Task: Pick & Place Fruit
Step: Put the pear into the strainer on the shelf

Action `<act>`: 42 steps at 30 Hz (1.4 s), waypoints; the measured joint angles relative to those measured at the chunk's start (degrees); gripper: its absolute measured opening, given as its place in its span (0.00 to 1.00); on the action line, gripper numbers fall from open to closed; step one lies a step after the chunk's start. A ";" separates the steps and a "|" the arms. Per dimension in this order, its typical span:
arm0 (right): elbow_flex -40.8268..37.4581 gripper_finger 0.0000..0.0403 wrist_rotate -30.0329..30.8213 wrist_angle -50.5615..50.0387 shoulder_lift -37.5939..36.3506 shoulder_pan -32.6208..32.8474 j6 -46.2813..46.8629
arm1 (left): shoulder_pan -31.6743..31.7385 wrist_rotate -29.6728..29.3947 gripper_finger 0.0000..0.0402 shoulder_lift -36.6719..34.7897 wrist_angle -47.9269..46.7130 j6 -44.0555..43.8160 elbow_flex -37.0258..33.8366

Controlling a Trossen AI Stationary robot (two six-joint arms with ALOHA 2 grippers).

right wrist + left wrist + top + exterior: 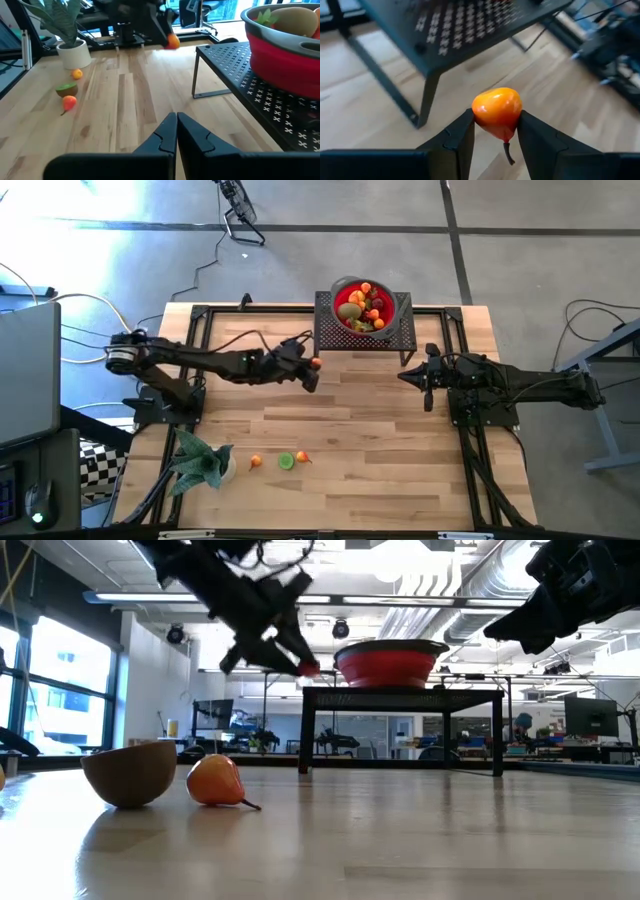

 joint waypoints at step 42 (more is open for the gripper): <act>0.02 0.01 0.03 -0.04 0.00 -0.02 -0.42 | 13.44 11.41 0.33 12.46 11.63 26.03 27.54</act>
